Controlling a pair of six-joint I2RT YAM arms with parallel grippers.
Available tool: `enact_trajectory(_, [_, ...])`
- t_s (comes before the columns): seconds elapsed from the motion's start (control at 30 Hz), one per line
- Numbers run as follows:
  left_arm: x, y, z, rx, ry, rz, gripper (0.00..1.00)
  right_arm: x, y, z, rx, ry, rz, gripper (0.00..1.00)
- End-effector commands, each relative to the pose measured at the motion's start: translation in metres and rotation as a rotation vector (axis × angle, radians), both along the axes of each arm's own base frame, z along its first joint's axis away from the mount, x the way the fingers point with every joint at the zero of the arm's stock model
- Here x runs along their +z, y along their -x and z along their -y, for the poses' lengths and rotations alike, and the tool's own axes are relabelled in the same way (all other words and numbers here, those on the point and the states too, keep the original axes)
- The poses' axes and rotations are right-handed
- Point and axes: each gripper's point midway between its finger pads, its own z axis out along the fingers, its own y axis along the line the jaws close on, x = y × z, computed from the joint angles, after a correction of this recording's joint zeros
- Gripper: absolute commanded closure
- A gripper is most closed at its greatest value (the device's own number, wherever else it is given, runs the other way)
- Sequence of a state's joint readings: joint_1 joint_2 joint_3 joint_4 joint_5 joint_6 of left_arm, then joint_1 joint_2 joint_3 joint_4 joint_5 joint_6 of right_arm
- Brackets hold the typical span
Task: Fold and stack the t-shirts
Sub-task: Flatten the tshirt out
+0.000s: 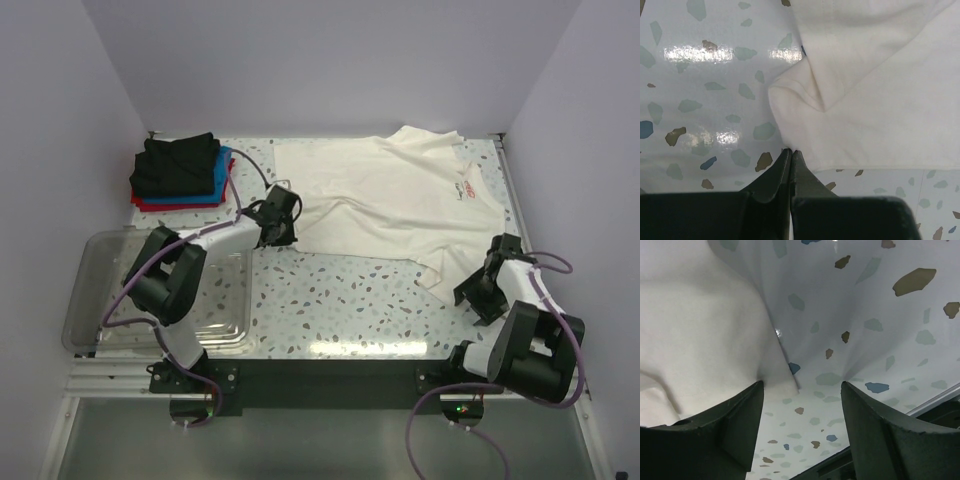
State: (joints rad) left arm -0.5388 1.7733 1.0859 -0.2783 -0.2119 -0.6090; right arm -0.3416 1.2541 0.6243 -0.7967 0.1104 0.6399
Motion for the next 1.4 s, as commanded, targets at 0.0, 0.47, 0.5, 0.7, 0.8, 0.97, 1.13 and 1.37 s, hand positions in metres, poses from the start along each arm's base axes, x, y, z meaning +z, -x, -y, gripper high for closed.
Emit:
enact_trajectory(0.0, [0.027, -0.012, 0.006, -0.005, 0.050, 0.087, 1.00, 0.000, -0.002, 0.009, -0.038, 0.046, -0.009, 0.34])
enact_trajectory(0.47, [0.043, -0.013, 0.002, -0.009, 0.051, 0.108, 1.00, -0.003, -0.010, 0.010, -0.027, 0.043, 0.011, 0.90])
enact_trajectory(0.5, [0.044, -0.013, 0.001, -0.008, 0.050, 0.110, 1.00, -0.001, -0.011, 0.011, -0.023, 0.049, 0.013, 0.96])
enact_trajectory(0.7, [0.057, -0.001, -0.012, -0.001, 0.047, 0.115, 1.00, 0.030, -0.027, 0.023, -0.005, 0.101, 0.077, 1.00])
enact_trajectory(0.8, [0.061, 0.013, -0.017, -0.002, 0.058, 0.109, 1.00, 0.053, -0.042, 0.031, 0.008, 0.134, 0.127, 1.00])
enact_trajectory(0.97, [0.070, 0.037, -0.024, 0.004, 0.094, 0.093, 1.00, 0.095, -0.059, 0.049, 0.012, 0.229, 0.203, 1.00])
enact_trajectory(1.13, [0.082, 0.058, -0.030, 0.004, 0.121, 0.080, 1.00, 0.133, -0.064, 0.066, 0.011, 0.340, 0.263, 1.00])
enact_trajectory(1.37, [0.085, 0.083, -0.035, 0.003, 0.137, 0.028, 1.00, 0.161, -0.057, 0.074, 0.005, 0.412, 0.296, 1.00])
